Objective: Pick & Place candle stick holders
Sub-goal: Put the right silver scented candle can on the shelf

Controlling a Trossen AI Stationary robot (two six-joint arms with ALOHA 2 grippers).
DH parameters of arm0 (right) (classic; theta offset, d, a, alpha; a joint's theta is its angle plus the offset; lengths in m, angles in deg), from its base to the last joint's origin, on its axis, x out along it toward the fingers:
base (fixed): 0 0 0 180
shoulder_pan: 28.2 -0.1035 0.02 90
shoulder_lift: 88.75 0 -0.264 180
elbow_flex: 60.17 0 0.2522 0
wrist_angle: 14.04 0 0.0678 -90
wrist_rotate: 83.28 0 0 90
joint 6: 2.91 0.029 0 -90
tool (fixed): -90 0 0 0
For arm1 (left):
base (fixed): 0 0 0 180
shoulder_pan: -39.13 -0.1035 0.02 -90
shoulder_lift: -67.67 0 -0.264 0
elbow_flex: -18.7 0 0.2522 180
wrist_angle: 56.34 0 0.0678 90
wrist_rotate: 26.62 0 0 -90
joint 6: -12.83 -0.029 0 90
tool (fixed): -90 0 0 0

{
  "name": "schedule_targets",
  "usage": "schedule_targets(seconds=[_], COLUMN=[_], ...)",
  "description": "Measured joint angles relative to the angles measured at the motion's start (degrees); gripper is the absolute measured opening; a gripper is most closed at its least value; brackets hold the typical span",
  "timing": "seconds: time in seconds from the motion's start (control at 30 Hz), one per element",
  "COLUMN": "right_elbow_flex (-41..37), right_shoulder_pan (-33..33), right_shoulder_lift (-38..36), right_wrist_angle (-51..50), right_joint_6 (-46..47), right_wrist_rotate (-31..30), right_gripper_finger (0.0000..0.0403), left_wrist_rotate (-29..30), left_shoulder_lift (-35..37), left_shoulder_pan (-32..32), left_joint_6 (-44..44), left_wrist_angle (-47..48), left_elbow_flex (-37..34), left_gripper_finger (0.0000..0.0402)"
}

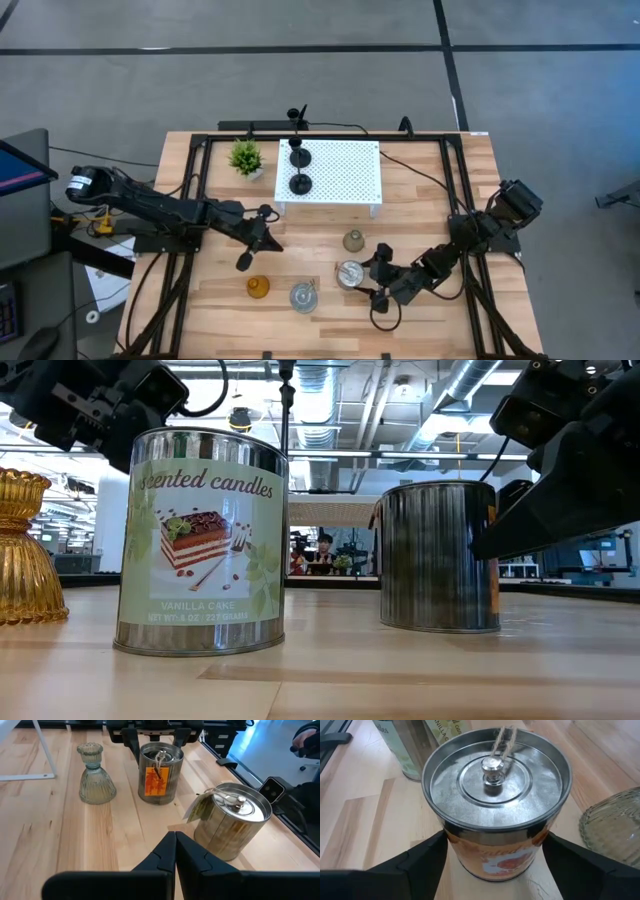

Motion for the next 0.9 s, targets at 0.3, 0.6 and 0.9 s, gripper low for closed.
schedule_targets(seconds=[0.3,0.6,0.9], right_elbow_flex=[0.0,0.0,0.0], right_shoulder_pan=[0.0,0.0,0.0], right_shoulder_lift=[0.0,0.0,0.0], right_wrist_angle=[-0.1,-0.4,-0.2], right_joint_6=[0.5,0.6,0.6], right_wrist_rotate=[4.4,4.8,4.6], right_gripper_finger=[0.0305,0.0305,0.0296], left_wrist_rotate=[0.0,0.0,0.0], left_shoulder_lift=[0.0,0.0,0.0], left_shoulder_pan=[0.0,0.0,0.0], left_joint_6=[0.0,0.0,0.0], left_wrist_angle=[-0.4,-1.5,-2.2], left_elbow_flex=[0.0,0.0,0.0], left_gripper_finger=[0.0008,0.0008,0.0008])
